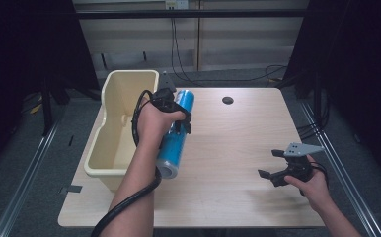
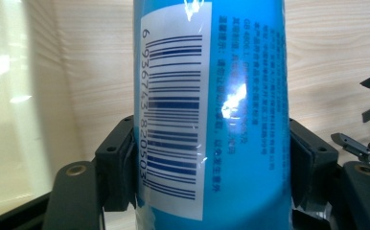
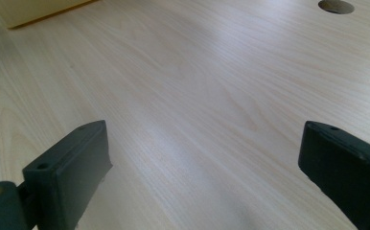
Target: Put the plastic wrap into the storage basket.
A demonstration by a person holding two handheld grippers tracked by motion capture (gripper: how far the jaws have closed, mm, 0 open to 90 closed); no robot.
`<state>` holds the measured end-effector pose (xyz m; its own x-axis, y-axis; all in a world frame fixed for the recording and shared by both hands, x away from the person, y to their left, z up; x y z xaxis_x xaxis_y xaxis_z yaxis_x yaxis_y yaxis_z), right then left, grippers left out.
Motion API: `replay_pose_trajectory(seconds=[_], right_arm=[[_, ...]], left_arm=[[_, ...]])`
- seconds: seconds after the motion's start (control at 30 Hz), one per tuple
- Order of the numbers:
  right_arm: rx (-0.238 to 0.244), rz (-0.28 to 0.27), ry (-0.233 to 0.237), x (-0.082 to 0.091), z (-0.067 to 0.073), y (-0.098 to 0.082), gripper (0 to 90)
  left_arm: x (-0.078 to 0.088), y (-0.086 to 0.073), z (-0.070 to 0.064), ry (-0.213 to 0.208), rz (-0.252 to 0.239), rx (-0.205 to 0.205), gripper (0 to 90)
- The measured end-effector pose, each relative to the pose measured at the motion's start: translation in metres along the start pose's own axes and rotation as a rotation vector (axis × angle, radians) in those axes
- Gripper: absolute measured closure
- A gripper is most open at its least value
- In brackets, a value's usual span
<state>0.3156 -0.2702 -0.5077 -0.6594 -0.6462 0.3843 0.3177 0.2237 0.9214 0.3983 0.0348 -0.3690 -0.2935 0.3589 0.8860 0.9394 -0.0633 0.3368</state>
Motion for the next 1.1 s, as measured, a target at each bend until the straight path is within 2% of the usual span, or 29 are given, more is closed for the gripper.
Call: replay_pose_trajectory(seconds=[0.13, 0.17, 0.27, 0.3, 0.43, 0.77, 0.9, 1.1], right_arm=[[0.001, -0.002, -0.002, -0.001, 0.001, 0.0, 3.5], [0.003, -0.004, -0.003, -0.001, 0.0, 0.0, 3.5], [-0.002, -0.002, 0.002, -0.001, 0.0, 0.0, 3.5], [-0.001, 0.0, 0.005, -0.001, 0.001, 0.0, 3.5], [0.001, -0.003, 0.002, -0.001, -0.001, 0.0, 3.5], [-0.002, -0.005, 0.012, 0.0, -0.001, 0.0, 3.4], [0.001, -0.01, 0.006, 0.0, -0.002, 0.0, 3.5], [0.003, -0.014, -0.007, 0.001, -0.004, 0.0, 3.6]], left_arm=[[0.011, 0.001, 0.004, 0.005, 0.002, 0.001, 32.4], [0.016, 0.002, 0.007, 0.008, -0.011, 0.012, 32.4], [0.021, 0.004, 0.01, 0.01, -0.016, 0.01, 32.4], [0.023, 0.005, 0.011, 0.004, -0.016, 0.021, 32.4], [0.031, 0.008, 0.018, 0.021, -0.03, 0.027, 32.4], [0.041, 0.01, 0.028, 0.037, -0.039, 0.039, 32.4], [0.046, 0.011, 0.033, 0.039, -0.053, 0.062, 32.4], [0.051, 0.011, 0.037, 0.042, -0.061, 0.054, 32.4]])
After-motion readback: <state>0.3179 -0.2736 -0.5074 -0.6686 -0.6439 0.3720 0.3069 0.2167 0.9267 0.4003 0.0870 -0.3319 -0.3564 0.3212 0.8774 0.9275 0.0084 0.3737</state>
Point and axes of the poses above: each handheld gripper's, and its own axes: x roughly backward along the jaws, y roughly out of its top, z roughly to its left, the point moved 8 cm from there along -x, roughly forward along the jaws, and after that the axes turned 12 degrees about -z, right-handed, at the moved point
